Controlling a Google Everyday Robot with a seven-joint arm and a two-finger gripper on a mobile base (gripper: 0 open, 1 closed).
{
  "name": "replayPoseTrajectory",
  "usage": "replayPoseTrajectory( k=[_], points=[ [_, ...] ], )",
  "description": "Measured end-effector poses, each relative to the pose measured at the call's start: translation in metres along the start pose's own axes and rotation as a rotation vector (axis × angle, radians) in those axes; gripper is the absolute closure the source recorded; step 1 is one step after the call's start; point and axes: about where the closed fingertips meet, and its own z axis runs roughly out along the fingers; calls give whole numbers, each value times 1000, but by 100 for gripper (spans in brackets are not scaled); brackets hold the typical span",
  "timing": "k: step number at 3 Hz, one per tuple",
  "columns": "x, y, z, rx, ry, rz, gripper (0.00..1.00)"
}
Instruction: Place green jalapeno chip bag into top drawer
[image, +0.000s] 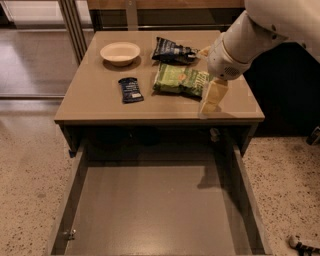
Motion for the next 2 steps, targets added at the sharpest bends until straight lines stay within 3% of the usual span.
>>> replayPoseTrajectory(
  k=[2],
  points=[
    [-10, -2, 43, -49, -44, -66, 0]
  ],
)
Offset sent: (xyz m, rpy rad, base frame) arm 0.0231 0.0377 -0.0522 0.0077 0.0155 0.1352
